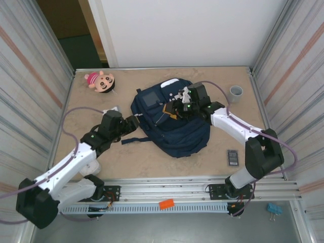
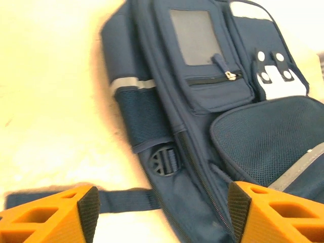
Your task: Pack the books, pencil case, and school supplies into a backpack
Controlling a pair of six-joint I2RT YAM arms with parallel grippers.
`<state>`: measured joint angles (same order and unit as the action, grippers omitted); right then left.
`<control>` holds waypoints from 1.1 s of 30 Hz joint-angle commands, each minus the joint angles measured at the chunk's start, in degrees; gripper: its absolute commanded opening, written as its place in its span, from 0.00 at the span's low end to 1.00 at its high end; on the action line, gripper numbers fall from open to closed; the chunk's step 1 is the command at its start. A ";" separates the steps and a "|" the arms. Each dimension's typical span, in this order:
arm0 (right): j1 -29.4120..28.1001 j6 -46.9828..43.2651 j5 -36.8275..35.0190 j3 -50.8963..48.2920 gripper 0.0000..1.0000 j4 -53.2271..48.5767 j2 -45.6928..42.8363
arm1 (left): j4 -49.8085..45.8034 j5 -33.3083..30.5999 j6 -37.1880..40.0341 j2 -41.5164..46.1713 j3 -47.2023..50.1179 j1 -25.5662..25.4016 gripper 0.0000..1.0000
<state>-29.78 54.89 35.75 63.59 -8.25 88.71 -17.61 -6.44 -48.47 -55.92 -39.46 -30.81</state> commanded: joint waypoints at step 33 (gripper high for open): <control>48.35 -29.37 -24.37 -14.05 0.76 -43.57 -4.94 | 12.66 5.15 -7.64 0.71 13.71 0.16 0.80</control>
<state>18.39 23.68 13.63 51.05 -55.24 83.29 -8.91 -2.44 -56.64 -54.28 -26.96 -30.81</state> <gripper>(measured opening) 0.763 0.804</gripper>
